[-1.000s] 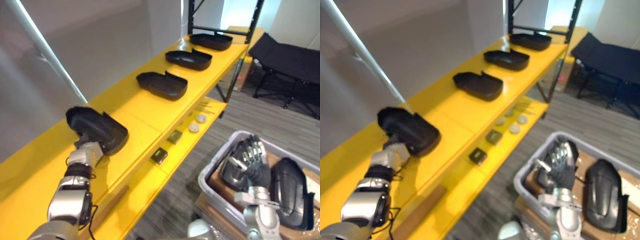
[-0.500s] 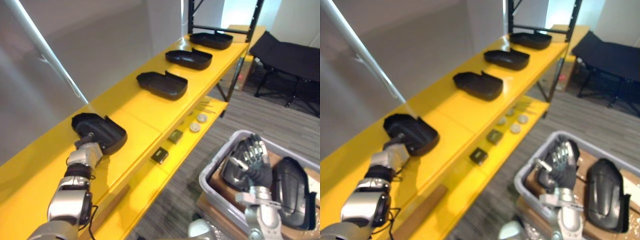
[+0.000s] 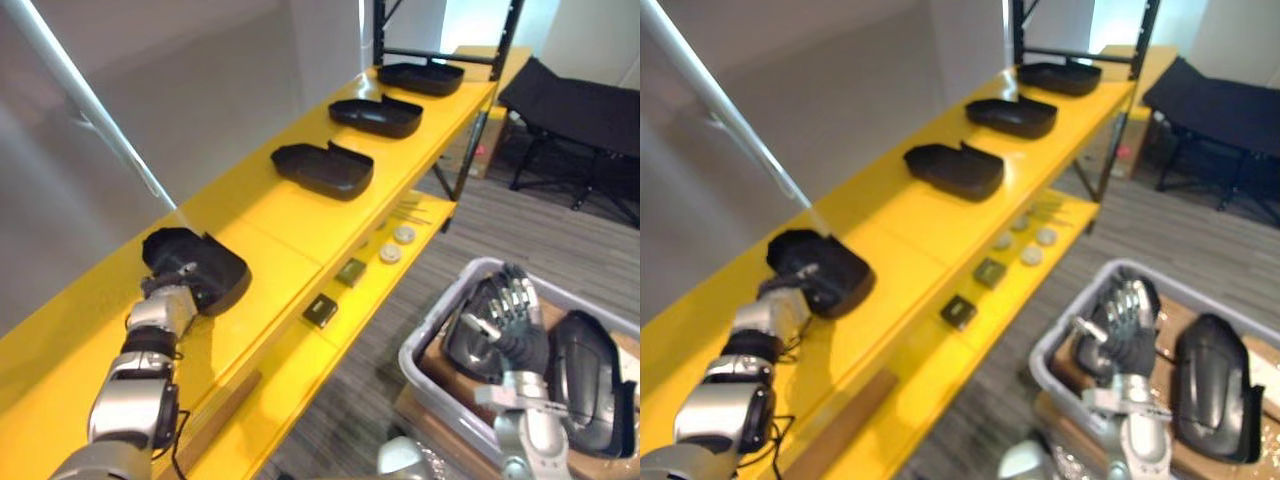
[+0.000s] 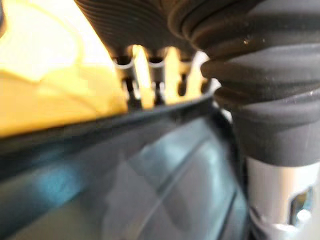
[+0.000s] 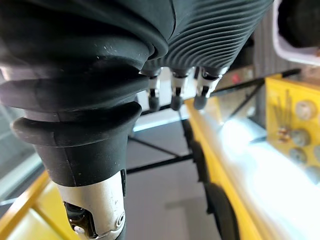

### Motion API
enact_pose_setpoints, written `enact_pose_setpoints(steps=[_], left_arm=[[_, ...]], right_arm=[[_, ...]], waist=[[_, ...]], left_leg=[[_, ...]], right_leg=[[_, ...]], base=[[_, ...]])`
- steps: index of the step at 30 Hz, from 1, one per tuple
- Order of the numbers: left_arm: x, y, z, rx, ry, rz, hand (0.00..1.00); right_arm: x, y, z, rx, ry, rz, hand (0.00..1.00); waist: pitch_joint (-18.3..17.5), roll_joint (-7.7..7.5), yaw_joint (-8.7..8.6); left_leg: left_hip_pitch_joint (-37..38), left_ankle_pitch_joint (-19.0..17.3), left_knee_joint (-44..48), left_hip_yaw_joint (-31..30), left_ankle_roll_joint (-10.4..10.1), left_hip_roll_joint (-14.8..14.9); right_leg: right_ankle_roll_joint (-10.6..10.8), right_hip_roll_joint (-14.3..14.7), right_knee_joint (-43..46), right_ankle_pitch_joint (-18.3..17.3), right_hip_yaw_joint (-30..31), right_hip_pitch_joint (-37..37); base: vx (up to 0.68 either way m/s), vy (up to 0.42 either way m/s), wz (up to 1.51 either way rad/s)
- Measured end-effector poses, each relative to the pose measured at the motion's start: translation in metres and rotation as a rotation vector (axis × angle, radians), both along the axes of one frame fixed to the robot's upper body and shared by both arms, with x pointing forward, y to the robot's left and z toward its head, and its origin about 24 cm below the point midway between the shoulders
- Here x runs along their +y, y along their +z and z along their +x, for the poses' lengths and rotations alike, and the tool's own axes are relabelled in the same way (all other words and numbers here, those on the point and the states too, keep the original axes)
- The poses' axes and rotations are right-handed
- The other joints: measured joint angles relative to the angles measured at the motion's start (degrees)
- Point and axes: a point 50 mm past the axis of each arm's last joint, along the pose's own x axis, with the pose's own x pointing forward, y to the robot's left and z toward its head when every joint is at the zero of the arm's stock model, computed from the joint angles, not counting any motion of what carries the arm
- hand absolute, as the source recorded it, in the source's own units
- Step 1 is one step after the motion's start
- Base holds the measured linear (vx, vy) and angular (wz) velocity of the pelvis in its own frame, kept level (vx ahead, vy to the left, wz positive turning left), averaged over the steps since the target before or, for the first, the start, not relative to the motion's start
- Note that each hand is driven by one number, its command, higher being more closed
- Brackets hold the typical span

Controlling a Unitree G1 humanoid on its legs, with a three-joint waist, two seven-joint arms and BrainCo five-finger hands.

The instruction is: Walk over and take plastic housings, then place them on the shelf

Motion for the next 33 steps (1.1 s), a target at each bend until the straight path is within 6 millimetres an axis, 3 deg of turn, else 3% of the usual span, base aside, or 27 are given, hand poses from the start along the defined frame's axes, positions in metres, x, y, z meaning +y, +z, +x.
enact_pose_setpoints(steps=[7, 14, 16, 25, 29, 30, 33], left_arm=[[0.007, 0.011, 0.003, -0.052, 0.022, -0.040, 0.00], [0.002, 0.023, 0.012, -0.209, 0.030, -0.105, 0.00], [-0.002, 0.039, 0.019, -0.304, -0.008, -0.094, 0.00], [-0.017, 0.062, 0.024, -0.567, -0.197, -0.222, 0.00], [-0.020, 0.110, 0.019, -0.854, -0.299, -0.207, 0.00], [-0.015, 0.137, 0.010, -0.993, -0.334, -0.152, 0.00], [-0.009, 0.179, -0.011, -1.231, -0.342, -0.092, 0.00]], right_arm=[[0.005, -0.002, 0.003, -0.011, -0.027, 0.028, 0.00], [0.010, 0.001, 0.012, -0.052, -0.039, 0.039, 0.00], [0.010, 0.003, 0.016, -0.074, -0.060, 0.039, 0.00], [0.012, 0.007, 0.025, -0.104, -0.057, 0.013, 0.00], [0.013, 0.007, 0.029, -0.108, -0.046, 0.004, 0.00], [0.012, 0.009, 0.031, -0.115, -0.046, 0.003, 0.00], [0.012, 0.009, 0.030, -0.118, -0.049, 0.002, 0.00]], waist=[[0.0, -0.17, 0.47], [0.1, -0.82, 3.41], [0.0, -1.26, 3.52], [0.0, -1.40, 7.47], [-0.1, -1.28, 8.23], [-0.2, -1.13, 8.42], [-0.7, -0.62, 8.81]], left_leg=[[-0.1, 0.2, 0.0, -1.9, 0.2, 0.0], [-1.2, 0.5, 0.0, -3.7, 0.5, -0.1], [-2.0, 1.1, 0.0, -5.8, 0.5, -0.6], [-2.4, 1.2, 0.0, -8.2, 0.6, -1.0], [-2.8, 1.5, 0.0, -9.7, 0.7, -1.3], [-2.9, 1.6, 0.0, -9.9, 0.7, -1.4], [-2.9, 1.5, 0.0, -10.2, 0.7, -1.5]], right_leg=[[-0.1, -0.1, 0.2, -0.4, -1.9, 1.2], [-0.1, -0.3, 0.0, -0.5, -4.0, 1.4], [-0.1, -0.8, -0.4, -0.5, -6.1, 2.2], [0.3, -1.3, -0.4, -0.8, -8.6, 3.4], [0.5, -1.4, -0.2, -1.2, -10.2, 4.1], [0.5, -1.5, -0.1, -1.3, -10.6, 4.1], [0.3, -1.6, 0.0, -1.6, -10.8, 4.2]], base=[[0.00, -0.004, 0.12], [0.00, -0.015, 0.17], [0.02, -0.007, 0.41], [0.02, -0.004, 0.16], [0.01, -0.008, 0.21], [0.00, -0.002, 0.07], [0.01, -0.004, 0.06]])
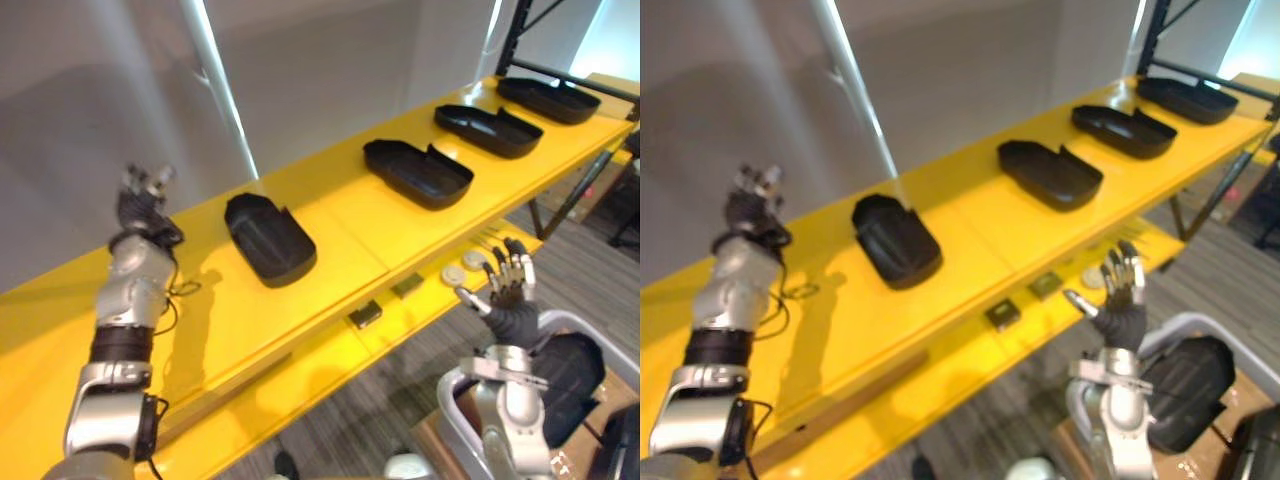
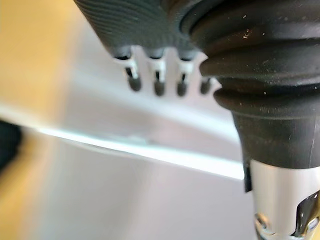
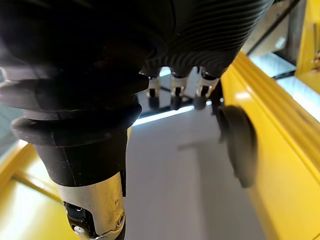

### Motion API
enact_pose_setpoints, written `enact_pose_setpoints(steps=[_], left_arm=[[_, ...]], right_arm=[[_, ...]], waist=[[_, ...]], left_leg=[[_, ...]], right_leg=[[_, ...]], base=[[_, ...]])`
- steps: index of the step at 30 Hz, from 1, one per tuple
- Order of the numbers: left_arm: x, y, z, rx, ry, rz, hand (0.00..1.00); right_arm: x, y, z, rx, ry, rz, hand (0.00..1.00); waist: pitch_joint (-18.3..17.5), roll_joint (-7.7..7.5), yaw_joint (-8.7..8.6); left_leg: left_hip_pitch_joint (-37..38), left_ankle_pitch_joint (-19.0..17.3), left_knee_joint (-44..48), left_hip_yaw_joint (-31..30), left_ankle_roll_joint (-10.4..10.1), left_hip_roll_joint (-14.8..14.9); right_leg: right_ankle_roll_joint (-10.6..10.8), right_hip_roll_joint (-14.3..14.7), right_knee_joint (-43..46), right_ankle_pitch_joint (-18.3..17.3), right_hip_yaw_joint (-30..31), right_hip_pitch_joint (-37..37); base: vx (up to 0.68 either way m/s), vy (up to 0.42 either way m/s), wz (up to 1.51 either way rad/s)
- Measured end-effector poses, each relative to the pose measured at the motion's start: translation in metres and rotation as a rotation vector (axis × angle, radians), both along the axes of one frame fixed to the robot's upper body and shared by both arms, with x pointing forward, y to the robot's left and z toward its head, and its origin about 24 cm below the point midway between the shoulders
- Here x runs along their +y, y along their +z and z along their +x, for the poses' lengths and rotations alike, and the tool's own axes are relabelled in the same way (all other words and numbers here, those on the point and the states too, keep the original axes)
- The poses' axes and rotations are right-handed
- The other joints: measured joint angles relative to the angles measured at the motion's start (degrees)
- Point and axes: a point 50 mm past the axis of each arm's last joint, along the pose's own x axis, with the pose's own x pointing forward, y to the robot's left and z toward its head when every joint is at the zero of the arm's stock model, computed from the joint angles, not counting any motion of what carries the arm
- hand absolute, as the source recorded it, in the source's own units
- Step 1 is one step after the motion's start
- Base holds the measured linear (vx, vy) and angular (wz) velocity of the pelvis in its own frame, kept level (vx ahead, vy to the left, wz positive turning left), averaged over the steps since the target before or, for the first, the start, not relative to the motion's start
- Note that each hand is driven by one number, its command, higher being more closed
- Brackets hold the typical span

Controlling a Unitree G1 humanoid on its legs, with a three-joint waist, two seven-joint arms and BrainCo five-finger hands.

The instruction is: Walk over and take plastic housings, then place them on the shelf

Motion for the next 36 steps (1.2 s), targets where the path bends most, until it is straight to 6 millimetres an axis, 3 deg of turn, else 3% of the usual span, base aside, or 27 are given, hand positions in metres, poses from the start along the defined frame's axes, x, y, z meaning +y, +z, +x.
enact_pose_setpoints(steps=[1, 3, 5, 7, 11, 13, 17, 22, 24, 36], left_arm=[[0.004, 0.016, -0.018, -0.121, 0.030, 0.003, 0.00], [0.007, 0.020, -0.043, -0.223, 0.076, 0.010, 0.00], [0.007, 0.011, -0.067, -0.278, 0.133, 0.017, 0.00], [0.003, -0.015, -0.098, -0.273, 0.241, 0.018, 0.00], [-0.004, -0.046, -0.139, -0.224, 0.386, 0.056, 0.00], [-0.008, -0.055, -0.161, -0.186, 0.486, 0.125, 0.00], [-0.009, -0.074, -0.182, -0.070, 0.565, 0.150, 0.00], [-0.020, -0.097, -0.191, 0.046, 0.565, 0.112, 0.00], [-0.026, -0.098, -0.188, 0.058, 0.557, 0.158, 0.00], [-0.047, -0.097, -0.172, -0.030, 0.424, 0.121, 0.00]], right_arm=[[0.000, 0.000, 0.000, -0.002, -0.001, -0.003, 0.00], [-0.003, 0.005, -0.001, -0.020, -0.008, -0.028, 0.00], [-0.007, 0.014, -0.003, -0.060, -0.020, -0.036, 0.00], [-0.011, 0.024, -0.006, -0.105, -0.026, -0.046, 0.00], [-0.012, 0.027, -0.010, -0.122, -0.039, -0.033, 0.00], [-0.009, 0.031, -0.012, -0.139, -0.039, -0.012, 0.00], [-0.002, 0.035, -0.017, -0.162, -0.028, 0.020, 0.00], [0.006, 0.028, -0.019, -0.128, -0.004, 0.050, 0.00], [0.009, 0.028, -0.018, -0.126, 0.010, 0.053, 0.00], [0.018, 0.013, -0.009, -0.055, -0.035, 0.091, 0.00]], waist=[[-0.6, 0.59, 0.21], [-1.6, 1.46, 0.55], [-2.1, 2.09, 0.84], [-3.2, 2.06, 2.16], [-3.9, 0.80, 3.22], [-4.2, -0.26, 4.95], [-4.5, -1.43, 5.73], [-4.0, -2.31, 6.01], [-3.9, -2.38, 6.87], [-2.1, -4.29, 7.42]], left_leg=[[0.0, 0.0, 0.0, -0.1, 0.0, -0.1], [0.0, 0.0, 0.0, -0.4, 0.0, -0.1], [0.0, 0.0, 0.0, -1.2, 0.0, -0.2], [-0.1, -0.1, 0.0, -2.0, -0.1, -0.2], [-0.2, -0.3, 0.0, -4.4, -0.6, -0.5], [-0.8, -0.3, 0.0, -4.9, -0.5, -0.6], [-1.5, -0.2, 0.0, -5.7, -0.6, -1.1], [-1.5, 0.0, 0.0, -7.4, -0.7, -1.4], [-1.8, 0.0, 0.0, -7.6, -0.7, -1.3], [-2.0, 0.5, 0.0, -8.6, -0.3, -1.4]], right_leg=[[0.0, -0.1, 0.0, -0.1, -0.1, 0.0], [0.0, -0.1, -0.1, -0.3, -0.3, 0.0], [0.1, -0.2, -0.3, -0.6, -1.4, 0.7], [-0.3, -0.1, -0.6, -1.3, -2.1, 1.0], [-0.3, -0.2, -1.3, -1.7, -4.7, 2.9], [-0.2, -0.1, -1.7, -1.7, -5.1, 2.9], [-0.3, -0.5, -2.0, -1.7, -6.5, 3.2], [-0.3, -0.5, -2.5, -1.8, -8.1, 4.4], [-0.3, -0.4, -2.5, -1.9, -8.4, 4.4], [-0.6, -0.3, -2.3, -2.3, -9.8, 4.7]], base=[[0.00, 0.000, 0.00], [0.02, -0.012, 0.06], [0.02, -0.018, 0.19], [0.00, -0.014, 0.18], [0.01, -0.015, 0.28], [0.00, -0.003, 0.19], [0.02, 0.010, 0.18], [0.02, -0.003, 0.14], [0.01, -0.011, 0.11], [0.00, -0.003, 0.05]])
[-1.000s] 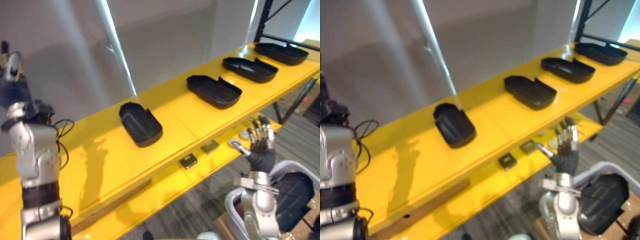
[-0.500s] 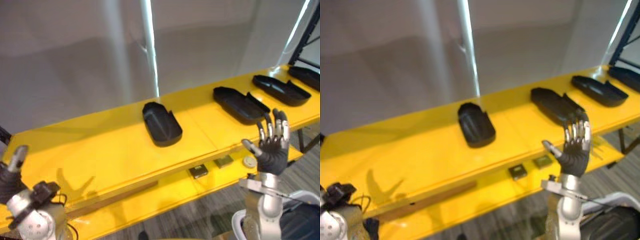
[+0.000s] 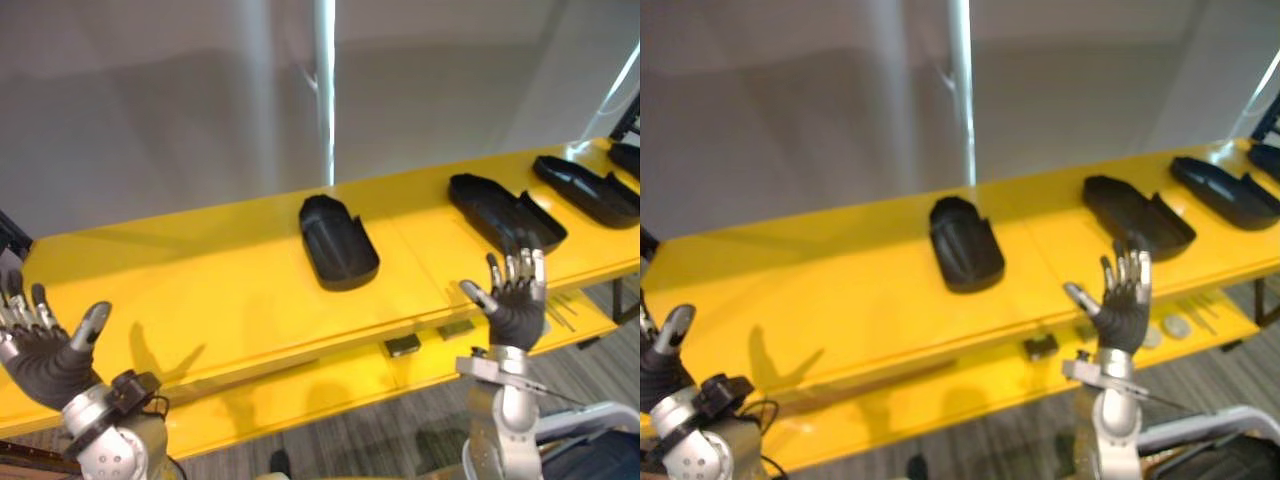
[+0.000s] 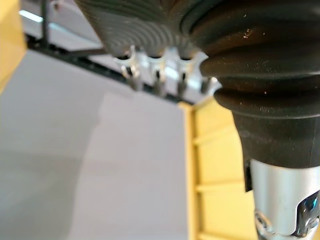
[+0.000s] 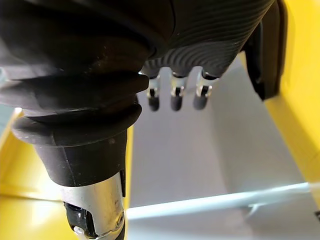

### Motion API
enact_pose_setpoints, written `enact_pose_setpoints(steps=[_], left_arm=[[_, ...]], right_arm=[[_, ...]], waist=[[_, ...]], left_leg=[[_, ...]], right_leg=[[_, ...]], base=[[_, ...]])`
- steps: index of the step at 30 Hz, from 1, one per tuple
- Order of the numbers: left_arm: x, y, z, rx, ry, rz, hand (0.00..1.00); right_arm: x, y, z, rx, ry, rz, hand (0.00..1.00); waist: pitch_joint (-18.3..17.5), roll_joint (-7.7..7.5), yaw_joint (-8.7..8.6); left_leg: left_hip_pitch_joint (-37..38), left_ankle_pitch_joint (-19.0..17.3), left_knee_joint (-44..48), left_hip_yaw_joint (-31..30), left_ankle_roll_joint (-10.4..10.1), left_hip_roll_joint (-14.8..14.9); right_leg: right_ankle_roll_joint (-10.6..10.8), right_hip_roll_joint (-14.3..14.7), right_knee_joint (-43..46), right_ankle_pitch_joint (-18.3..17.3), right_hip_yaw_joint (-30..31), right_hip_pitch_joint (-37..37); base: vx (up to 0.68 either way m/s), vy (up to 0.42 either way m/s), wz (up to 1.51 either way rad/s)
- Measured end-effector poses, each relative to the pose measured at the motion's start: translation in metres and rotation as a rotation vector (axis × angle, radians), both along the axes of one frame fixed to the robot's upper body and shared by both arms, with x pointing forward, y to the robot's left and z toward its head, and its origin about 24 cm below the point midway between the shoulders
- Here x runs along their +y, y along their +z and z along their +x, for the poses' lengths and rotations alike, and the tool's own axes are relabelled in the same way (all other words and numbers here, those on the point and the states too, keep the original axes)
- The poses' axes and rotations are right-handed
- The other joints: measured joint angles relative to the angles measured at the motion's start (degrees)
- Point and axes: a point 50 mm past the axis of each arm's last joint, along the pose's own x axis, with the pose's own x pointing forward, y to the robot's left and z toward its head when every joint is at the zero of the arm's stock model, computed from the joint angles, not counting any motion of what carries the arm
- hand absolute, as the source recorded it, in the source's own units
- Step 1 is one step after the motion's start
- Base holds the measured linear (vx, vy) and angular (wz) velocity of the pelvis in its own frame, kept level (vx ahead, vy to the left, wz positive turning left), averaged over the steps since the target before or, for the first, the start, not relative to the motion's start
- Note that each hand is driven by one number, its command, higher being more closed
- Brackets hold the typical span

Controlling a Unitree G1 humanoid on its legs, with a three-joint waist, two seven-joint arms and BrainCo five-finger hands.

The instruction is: Walk over and take plastic housings, then place them on the shelf

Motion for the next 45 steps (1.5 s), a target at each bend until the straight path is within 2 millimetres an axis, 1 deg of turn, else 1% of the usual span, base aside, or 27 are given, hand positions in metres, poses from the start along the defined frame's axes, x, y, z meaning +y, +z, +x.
enact_pose_setpoints(steps=[4, 8, 9, 10, 11, 12, 14, 16, 17, 18, 20, 21, 22, 23, 24, 25, 26, 27, 28, 29, 30, 31, 37, 41, 43, 44, 45], left_arm=[[-0.012, -0.002, 0.008, 0.007, -0.102, 0.013, 0.00], [-0.031, -0.003, 0.018, 0.000, -0.220, 0.001, 0.00], [-0.035, -0.004, 0.023, -0.001, -0.244, -0.005, 0.00], [-0.040, -0.005, 0.028, 0.001, -0.271, -0.012, 0.00], [-0.041, -0.005, 0.030, 0.000, -0.284, -0.015, 0.00], [-0.045, -0.005, 0.035, 0.000, -0.315, -0.020, 0.00], [-0.050, -0.001, 0.041, -0.011, -0.349, -0.010, 0.00], [-0.056, 0.008, 0.049, -0.051, -0.366, -0.002, 0.00], [-0.057, 0.010, 0.050, -0.063, -0.367, -0.005, 0.00], [-0.059, 0.014, 0.054, -0.084, -0.365, -0.012, 0.00], [-0.059, 0.019, 0.057, -0.104, -0.349, -0.021, 0.00], [-0.058, 0.020, 0.057, -0.098, -0.322, -0.009, 0.00], [-0.057, 0.020, 0.057, -0.094, -0.309, -0.005, 0.00], [-0.054, 0.020, 0.056, -0.091, -0.286, -0.015, 0.00], [-0.051, 0.017, 0.052, -0.078, -0.257, -0.022, 0.00], [-0.047, 0.014, 0.047, -0.062, -0.230, -0.023, 0.00], [-0.044, 0.012, 0.043, -0.048, -0.202, -0.011, 0.00], [-0.041, 0.011, 0.039, -0.039, -0.188, -0.007, 0.00], [-0.039, 0.012, 0.035, -0.040, -0.176, 0.002, 0.00], [-0.038, 0.013, 0.034, -0.043, -0.168, 0.007, 0.00], [-0.035, 0.012, 0.031, -0.039, -0.154, 0.009, 0.00], [-0.034, 0.010, 0.029, -0.027, -0.149, 0.009, 0.00], [-0.035, 0.013, 0.029, -0.053, -0.157, 0.015, 0.00], [-0.035, 0.013, 0.028, -0.061, -0.154, 0.014, 0.00], [-0.037, 0.014, 0.028, -0.079, -0.161, 0.010, 0.00], [-0.042, 0.016, 0.031, -0.102, -0.186, 0.005, 0.00], [-0.045, 0.017, 0.032, -0.119, -0.201, 0.002, 0.00]], right_arm=[[-0.002, -0.007, 0.001, 0.060, -0.062, -0.020, 0.00], [-0.015, -0.014, -0.003, 0.128, -0.174, -0.031, 0.00], [-0.021, -0.016, -0.007, 0.143, -0.221, -0.030, 0.00], [-0.028, -0.018, -0.011, 0.157, -0.268, -0.030, 0.00], [-0.032, -0.018, -0.014, 0.162, -0.289, -0.031, 0.00], [-0.039, -0.020, -0.022, 0.178, -0.338, -0.031, 0.00], [-0.048, -0.019, -0.035, 0.181, -0.397, -0.030, 0.00], [-0.055, -0.017, -0.049, 0.147, -0.419, 0.030, 0.00], [-0.056, -0.017, -0.051, 0.141, -0.414, 0.043, 0.00], [-0.056, -0.018, -0.054, 0.140, -0.399, 0.052, 0.00], [-0.051, -0.019, -0.053, 0.140, -0.350, 0.037, 0.00], [-0.044, -0.019, -0.049, 0.132, -0.294, 0.027, 0.00], [-0.039, -0.018, -0.045, 0.123, -0.257, 0.021, 0.00], [-0.030, -0.013, -0.037, 0.097, -0.180, 0.004, 0.00], [-0.020, -0.008, -0.028, 0.069, -0.106, -0.030, 0.00], [-0.013, -0.004, -0.022, 0.046, -0.057, -0.049, 0.00], [-0.008, 0.001, -0.017, 0.022, -0.023, -0.067, 0.00], [-0.004, 0.004, -0.013, 0.003, -0.004, -0.071, 0.00], [-0.001, 0.007, -0.009, -0.015, 0.009, -0.068, 0.00], [0.001, 0.008, -0.008, -0.021, 0.018, -0.067, 0.00], [0.003, 0.009, -0.006, -0.029, 0.031, -0.065, 0.00], [0.004, 0.010, -0.005, -0.032, 0.038, -0.066, 0.00], [0.003, 0.008, -0.004, -0.022, 0.040, -0.071, 0.00], [0.006, 0.007, -0.003, -0.018, 0.072, -0.081, 0.00], [0.007, 0.008, -0.002, -0.022, 0.091, -0.096, 0.00], [0.004, 0.006, 0.001, -0.011, 0.090, -0.115, 0.00], [0.004, 0.006, 0.003, -0.006, 0.087, -0.120, 0.00]], waist=[[0.3, -0.41, -0.41], [0.4, -0.45, -0.73], [0.5, -0.51, -1.01], [0.6, -0.62, -1.91], [0.7, -0.70, -2.31], [0.8, -0.73, -2.82], [0.9, -0.64, -4.40], [1.1, -0.58, -6.09], [1.1, -0.58, -6.59], [1.1, -0.56, -7.48], [1.0, -0.27, -7.92], [1.1, -0.41, -7.50], [1.2, -0.51, -6.85], [1.4, 0.26, -5.11], [1.9, 0.84, -3.97], [1.8, 1.51, -3.22], [1.5, 2.41, -2.56], [1.5, 2.49, -2.03], [1.7, 2.08, -1.85], [1.9, 1.78, -1.68], [2.0, 1.45, -0.53], [2.0, 1.41, -0.24], [2.0, 1.54, -0.58], [2.1, 1.41, -0.38], [2.5, 1.88, -0.53], [3.5, 2.26, -0.45], [4.1, 2.35, -0.44]], left_leg=[[0.1, 0.0, 0.0, 0.4, 0.0, 0.1], [0.3, -0.2, 0.0, 3.2, 0.1, 0.7], [0.6, -0.4, 0.0, 4.3, 0.0, 1.0], [1.3, -0.6, 0.0, 5.5, -0.1, 1.2], [1.7, -0.8, 0.0, 6.2, -0.2, 1.2], [2.6, -1.3, 0.0, 7.9, -0.3, 1.5], [3.2, -1.8, 0.0, 10.4, -0.5, 1.8], [4.1, -2.5, 0.0, 13.4, -1.1, 2.4], [4.4, -2.7, 0.0, 14.2, -1.2, 2.6], [5.1, -3.1, 0.1, 15.5, -1.5, 2.9], [6.0, -4.0, 0.4, 16.4, -2.2, 3.4], [5.2, -6.5, 3.2, 14.0, -2.9, 3.4], [3.7, -9.2, 7.0, 10.5, -2.7, 3.3], [0.3, -15.3, 14.9, 2.7, -1.2, 3.1], [-1.5, -19.4, 20.5, -4.0, -0.8, 2.7], [-2.0, -21.4, 22.6, -8.6, -0.6, 2.4], [-2.0, -22.7, 23.6, -11.3, -0.7, 2.1], [-1.9, -23.1, 23.7, -11.4, -0.5, 1.9], [-1.9, -23.3, 23.4, -10.9, -0.6, 1.6], [-1.9, -23.3, 23.2, -10.4, -0.6, 1.5], [-1.9, -23.3, 22.7, -9.3, -0.6, 1.4], [-1.9, -23.3, 22.5, -9.0, -0.6, 1.2], [-0.9, -21.7, 19.1, -8.7, 0.1, -0.2], [-1.3, -21.9, 19.6, -8.5, 0.3, -0.2], [-3.5, -23.6, 23.1, -9.7, 0.5, 0.2], [-5.4, -25.3, 27.7, -10.6, 0.4, 0.9], [-6.3, -26.0, 29.8, -11.3, 0.1, 1.0]], right_leg=[[0.0, 0.0, 0.1, 0.0, 0.4, -0.2], [-0.1, 0.1, 0.9, 0.1, 3.4, -2.3], [-0.1, 0.2, 1.0, 0.3, 4.7, -2.7], [-0.1, 0.3, 1.0, 0.4, 5.8, -2.9], [-0.1, 0.3, 1.0, 0.5, 6.6, -3.0], [-0.1, 0.4, 1.0, 0.7, 8.4, -3.4], [-0.4, 0.6, 0.9, 1.1, 10.8, -4.4], [-0.5, 1.1, 0.8, 1.6, 14.0, -5.7], [-0.5, 1.3, 0.8, 1.8, 14.8, -6.0], [-0.5, 1.6, 0.8, 1.9, 16.1, -6.3], [-0.6, 2.4, 0.8, 2.2, 18.3, -6.9], [-0.7, 2.8, 0.9, 2.5, 20.0, -7.7], [-0.9, 3.3, 0.9, 2.8, 21.3, -8.2], [-1.3, 4.7, 0.8, 3.2, 24.2, -9.0], [-1.6, 6.5, 0.8, 3.3, 26.7, -9.2], [-1.7, 7.5, 0.8, 3.4, 28.5, -9.6], [-1.6, 8.0, 0.8, 3.5, 29.9, -9.8], [-1.4, 8.0, 0.7, 3.7, 30.7, -10.2], [-0.6, 7.6, 0.8, 4.2, 31.2, -10.8], [-0.2, 7.5, 0.8, 4.5, 31.5, -11.1], [0.3, 7.2, 0.8, 5.0, 31.7, -11.8], [0.5, 6.9, 0.4, 5.7, 31.5, -11.8], [1.1, 5.2, -0.1, 6.4, 28.9, -11.7], [1.3, 5.0, -0.2, 6.5, 28.4, -11.6], [1.0, 5.4, 0.4, 6.0, 27.3, -11.9], [1.0, 6.3, 4.5, 4.1, 26.9, -13.3], [0.9, 6.9, 7.2, 2.9, 26.7, -14.2]], base=[[-0.01, -0.003, -0.05], [-0.01, 0.006, -0.34], [0.00, 0.005, -0.52], [0.00, 0.003, -0.53], [0.00, 0.009, -0.64], [0.00, 0.015, -0.72], [0.01, 0.017, -0.72], [0.02, 0.012, -0.71], [0.03, 0.001, -0.72], [0.04, -0.007, -0.68], [0.05, -0.010, -0.66], [0.04, -0.007, -0.62], [0.03, -0.009, -1.02], [0.02, 0.007, -1.20], [0.01, 0.034, -1.35], [0.03, 0.077, -1.11], [0.03, 0.085, -0.82], [0.05, 0.092, -0.56], [0.03, 0.068, -0.34], [0.03, 0.080, -0.32], [0.04, 0.067, -0.29], [0.06, 0.076, -0.24], [0.03, 0.048, 0.02], [-0.04, 0.044, 0.03], [-0.07, 0.033, 0.16], [-0.08, 0.046, 0.19], [-0.10, 0.054, 0.30]])
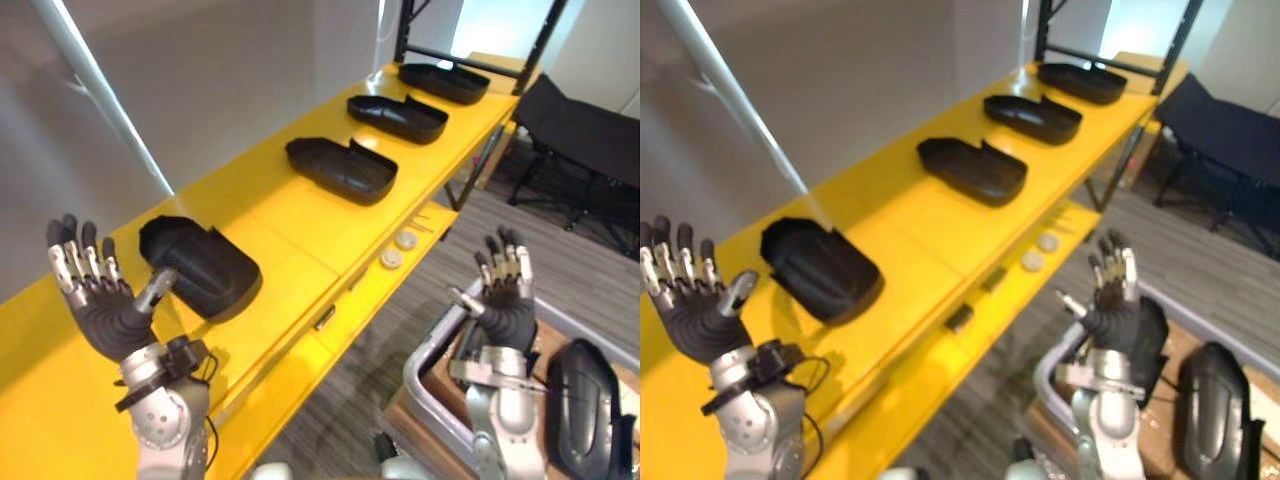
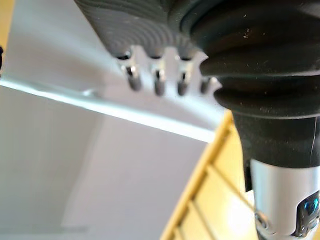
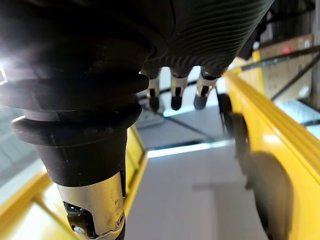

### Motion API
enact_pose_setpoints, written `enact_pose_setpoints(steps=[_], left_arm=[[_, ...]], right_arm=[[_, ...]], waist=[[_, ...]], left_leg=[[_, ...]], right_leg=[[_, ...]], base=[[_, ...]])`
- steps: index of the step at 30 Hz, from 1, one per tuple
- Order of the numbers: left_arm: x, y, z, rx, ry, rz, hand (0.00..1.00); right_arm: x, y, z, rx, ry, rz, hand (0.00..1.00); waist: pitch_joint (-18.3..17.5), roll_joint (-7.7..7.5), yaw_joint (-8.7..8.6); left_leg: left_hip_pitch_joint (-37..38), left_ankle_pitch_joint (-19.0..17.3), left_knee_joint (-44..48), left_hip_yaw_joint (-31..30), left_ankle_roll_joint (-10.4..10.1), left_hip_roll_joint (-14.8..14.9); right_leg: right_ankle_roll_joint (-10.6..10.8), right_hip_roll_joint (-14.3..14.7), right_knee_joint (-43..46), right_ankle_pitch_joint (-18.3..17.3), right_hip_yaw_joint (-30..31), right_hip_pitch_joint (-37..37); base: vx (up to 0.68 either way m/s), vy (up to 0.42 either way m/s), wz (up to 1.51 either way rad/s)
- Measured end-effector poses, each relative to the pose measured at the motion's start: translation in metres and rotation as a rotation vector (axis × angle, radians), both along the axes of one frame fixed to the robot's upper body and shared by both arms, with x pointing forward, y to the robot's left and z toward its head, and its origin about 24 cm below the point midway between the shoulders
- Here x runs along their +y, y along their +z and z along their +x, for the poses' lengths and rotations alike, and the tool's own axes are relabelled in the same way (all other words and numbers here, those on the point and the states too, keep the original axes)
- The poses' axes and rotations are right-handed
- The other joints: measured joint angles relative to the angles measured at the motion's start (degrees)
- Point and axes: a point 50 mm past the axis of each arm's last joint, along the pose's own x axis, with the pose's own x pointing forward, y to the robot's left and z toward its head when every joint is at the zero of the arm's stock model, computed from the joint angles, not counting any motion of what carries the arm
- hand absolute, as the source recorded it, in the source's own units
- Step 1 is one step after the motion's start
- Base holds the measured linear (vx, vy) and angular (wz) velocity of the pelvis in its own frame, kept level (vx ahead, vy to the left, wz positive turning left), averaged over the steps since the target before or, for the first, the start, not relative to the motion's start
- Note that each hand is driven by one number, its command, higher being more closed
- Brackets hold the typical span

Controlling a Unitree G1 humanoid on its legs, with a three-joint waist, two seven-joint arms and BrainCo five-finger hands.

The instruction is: Walk over and take plastic housings, then place them on the shelf

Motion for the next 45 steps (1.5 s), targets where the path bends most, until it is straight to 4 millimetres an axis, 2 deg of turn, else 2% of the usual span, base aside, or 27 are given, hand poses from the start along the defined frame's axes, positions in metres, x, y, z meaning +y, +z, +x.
enact_pose_setpoints(steps=[2, 3, 6, 7, 8, 9, 10, 12, 14, 15, 16, 18, 20, 21, 23, 24, 25, 26, 27, 28, 31, 34, 37, 40, 43, 45], left_arm=[[-0.011, 0.007, 0.007, -0.052, -0.060, -0.004, 0.00], [-0.014, 0.008, 0.008, -0.056, -0.081, -0.003, 0.00], [-0.021, 0.006, 0.009, -0.049, -0.141, 0.012, 0.00], [-0.023, 0.005, 0.009, -0.041, -0.157, 0.015, 0.00], [-0.024, 0.004, 0.009, -0.035, -0.160, 0.008, 0.00], [-0.024, 0.002, 0.008, -0.026, -0.151, 0.005, 0.00], [-0.021, 0.001, 0.007, -0.019, -0.132, 0.004, 0.00], [-0.020, 0.002, 0.009, -0.016, -0.134, 0.034, 0.00], [-0.020, 0.002, 0.015, -0.011, -0.142, 0.045, 0.00], [-0.021, 0.000, 0.019, 0.005, -0.142, 0.044, 0.00], [-0.019, -0.001, 0.021, 0.021, -0.131, 0.046, 0.00], [-0.020, -0.010, 0.026, 0.075, -0.123, 0.028, 0.00], [-0.018, -0.012, 0.028, 0.091, -0.114, 0.026, 0.00], [-0.016, -0.011, 0.028, 0.085, -0.103, 0.031, 0.00], [-0.012, -0.010, 0.027, 0.082, -0.084, 0.035, 0.00], [-0.006, -0.009, 0.026, 0.076, -0.057, 0.039, 0.00], [0.001, -0.008, 0.025, 0.071, -0.027, 0.042, 0.00], [0.004, -0.008, 0.025, 0.072, -0.015, 0.044, 0.00], [0.006, -0.008, 0.025, 0.073, -0.008, 0.034, 0.00], [0.006, -0.009, 0.024, 0.074, -0.005, 0.032, 0.00], [0.005, -0.013, 0.022, 0.085, -0.005, 0.007, 0.00], [0.004, -0.018, 0.014, 0.110, -0.002, -0.013, 0.00], [-0.002, -0.020, 0.005, 0.118, -0.039, -0.022, 0.00], [-0.004, -0.021, 0.003, 0.133, -0.071, -0.001, 0.00], [-0.007, -0.026, 0.005, 0.182, -0.110, 0.028, 0.00], [-0.010, -0.045, 0.008, 0.319, -0.179, 0.061, 0.00]], right_arm=[[-0.003, -0.001, 0.001, 0.006, -0.051, 0.024, 0.00], [-0.003, -0.005, -0.002, 0.022, -0.084, 0.057, 0.00], [0.000, -0.017, -0.014, 0.074, -0.143, 0.137, 0.00], [0.003, -0.022, -0.022, 0.099, -0.152, 0.161, 0.00], [0.003, -0.027, -0.028, 0.125, -0.156, 0.165, 0.00], [0.004, -0.029, -0.031, 0.140, -0.140, 0.157, 0.00], [0.007, -0.029, -0.030, 0.138, -0.104, 0.141, 0.00], [0.010, -0.027, -0.030, 0.127, -0.083, 0.116, 0.00], [0.009, -0.027, -0.029, 0.126, -0.092, 0.101, 0.00], [0.008, -0.028, -0.029, 0.134, -0.106, 0.088, 0.00], [0.008, -0.030, -0.025, 0.143, -0.113, 0.074, 0.00], [0.007, -0.030, -0.017, 0.142, -0.115, 0.056, 0.00], [0.006, -0.031, -0.013, 0.156, -0.118, 0.049, 0.00], [0.007, -0.032, -0.010, 0.162, -0.114, 0.047, 0.00], [0.007, -0.035, -0.008, 0.176, -0.113, 0.041, 0.00], [0.009, -0.035, -0.007, 0.180, -0.107, 0.047, 0.00], [0.015, -0.037, -0.007, 0.187, -0.091, 0.064, 0.00], [0.017, -0.039, -0.006, 0.192, -0.083, 0.068, 0.00], [0.018, -0.042, -0.006, 0.207, -0.076, 0.066, 0.00], [0.017, -0.046, -0.006, 0.231, -0.074, 0.059, 0.00], [0.015, -0.046, 0.001, 0.246, -0.055, 0.037, 0.00], [0.011, -0.044, 0.010, 0.255, -0.047, 0.049, 0.00], [-0.006, -0.052, -0.004, 0.289, -0.098, 0.122, 0.00], [-0.015, -0.060, -0.015, 0.328, -0.140, 0.147, 0.00], [-0.014, -0.063, -0.018, 0.342, -0.139, 0.186, 0.00], [-0.010, -0.068, -0.019, 0.372, -0.134, 0.230, 0.00]], waist=[[3.5, -0.79, -0.04], [4.4, -1.21, 0.00], [4.8, -2.16, 0.13], [5.0, -2.46, -0.08], [5.2, -2.64, 0.12], [5.3, -2.18, 0.60], [4.7, -1.93, 0.75], [4.1, -2.55, 0.35], [3.9, -2.84, -0.22], [3.5, -3.40, -0.22], [2.7, -4.76, -0.13], [2.5, -3.28, -0.40], [2.2, -2.54, -0.68], [1.8, -1.97, -0.72], [1.2, -1.27, -0.41], [0.6, -1.31, 0.24], [0.3, -2.16, 0.86], [0.2, -3.06, 0.85], [0.2, -3.32, 0.74], [0.2, -3.37, 0.40], [0.1, -2.45, 0.22], [0.5, -1.36, 1.43], [1.2, -0.91, 0.33], [1.2, -0.56, -0.29], [1.0, -0.27, 0.01], [1.0, -0.04, -0.02]], left_leg=[[-1.0, -2.4, 6.6, -1.4, 0.0, -0.5], [-0.9, -3.6, 9.0, -1.2, 0.3, -0.6], [-0.8, -5.3, 11.7, 2.6, 1.8, 0.0], [-0.5, -6.1, 12.1, 4.9, 3.0, 0.3], [0.6, -5.7, 10.7, 7.4, 3.9, 0.7], [1.9, -4.8, 8.6, 10.7, 5.0, 1.5], [2.7, -3.6, 6.4, 14.0, 5.0, 3.0], [3.6, -0.6, 1.6, 17.2, 4.9, 4.0], [4.2, 3.0, -3.7, 18.3, 4.5, 3.7], [4.7, 4.9, -6.8, 19.0, 3.9, 2.8], [4.7, 6.1, -8.5, 19.5, 2.9, 1.4], [5.6, 8.4, -11.3, 19.7, 1.9, 0.8], [7.7, 9.6, -13.7, 21.4, 1.3, 1.1], [8.8, 9.9, -14.9, 22.3, 1.0, 1.5], [9.5, 10.0, -16.4, 23.9, 1.0, 2.2], [9.3, 10.0, -16.9, 25.8, 1.1, 3.2], [9.2, 10.2, -17.0, 28.0, 1.1, 3.5], [9.4, 10.3, -16.6, 28.6, 0.9, 3.7], [9.3, 10.6, -15.6, 28.9, 0.4, 4.4], [9.2, 10.6, -14.2, 28.8, 0.1, 5.6], [8.1, 10.4, -11.7, 27.5, -0.2, 7.8], [8.3, 9.2, -12.2, 23.8, -0.4, 8.4], [8.9, 8.6, -12.7, 23.8, -1.2, 8.2], [9.4, 8.5, -13.3, 23.4, -1.5, 7.2], [9.5, 8.6, -13.5, 20.1, -1.7, 6.1], [9.9, 8.7, -14.4, 19.6, -1.6, 4.9]], right_leg=[[0.4, 0.6, 9.6, -4.5, -1.1, -1.8], [0.7, 0.6, 11.6, -4.9, -1.0, -2.0], [2.3, 0.5, 10.7, -3.6, 1.9, -1.9], [1.8, -0.1, 8.5, -2.4, 2.1, -2.1], [-0.3, -1.7, 5.9, -2.2, -0.3, -1.6], [-2.5, -3.5, 5.9, -3.2, -4.0, -2.4], [-1.9, -4.8, 8.5, -2.9, -8.7, -4.3], [-2.2, -5.1, 14.1, -3.3, -12.9, -5.4], [-3.5, -5.8, 18.8, -4.2, -15.6, -4.2], [-3.8, -7.3, 19.8, -3.6, -17.7, -2.0], [-3.4, -8.3, 17.2, -4.1, -19.3, -0.5], [-3.5, -8.2, 15.7, -3.8, -21.3, -0.9], [-3.8, -7.4, 15.5, -3.7, -21.7, -0.9], [-4.8, -6.7, 14.9, -2.9, -21.7, -1.0], [-4.4, -5.1, 11.1, -0.3, -21.6, -1.2], [-3.8, -4.1, 5.7, 1.4, -21.7, -0.5], [-6.2, -4.9, 2.6, -1.0, -23.0, 1.1], [-5.5, -5.2, 1.9, -1.7, -24.6, 1.7], [-3.6, -5.3, 0.4, -0.6, -26.7, 2.3], [-3.1, -4.3, -1.4, 0.8, -28.0, 3.6], [-4.6, -1.1, -5.8, 3.8, -27.2, 5.2], [-5.0, 1.8, -13.8, 8.4, -22.6, 6.2], [-5.3, 2.0, -13.9, 8.1, -21.7, 5.7], [-5.3, 1.5, -13.9, 8.1, -21.7, 5.2], [-5.1, 0.8, -13.9, 8.3, -21.8, 4.5], [-4.7, -0.4, -13.9, 9.0, -22.2, 4.3]], base=[[-0.14, 0.065, 0.27], [-0.18, 0.093, -0.07], [-0.20, 0.174, -0.55], [-0.27, 0.229, -1.06], [-0.26, 0.204, -1.31], [-0.19, 0.170, -1.53], [-0.17, 0.152, -1.39], [-0.09, 0.049, -0.99], [-0.01, -0.044, -0.46], [0.01, -0.114, -0.38], [-0.01, -0.117, -0.48], [-0.01, -0.101, -0.45], [0.01, -0.110, -0.51], [-0.01, -0.051, -0.60], [-0.05, -0.011, -0.80], [-0.08, -0.044, -1.10], [-0.05, -0.068, -0.89], [-0.05, -0.096, -0.55], [-0.03, -0.116, -0.23], [-0.03, -0.122, -0.09], [-0.02, -0.114, -0.23], [-0.04, -0.088, -0.78], [-0.08, -0.008, -0.31], [-0.02, 0.023, -0.18], [0.00, 0.062, -0.30], [0.01, 0.078, -0.19]])
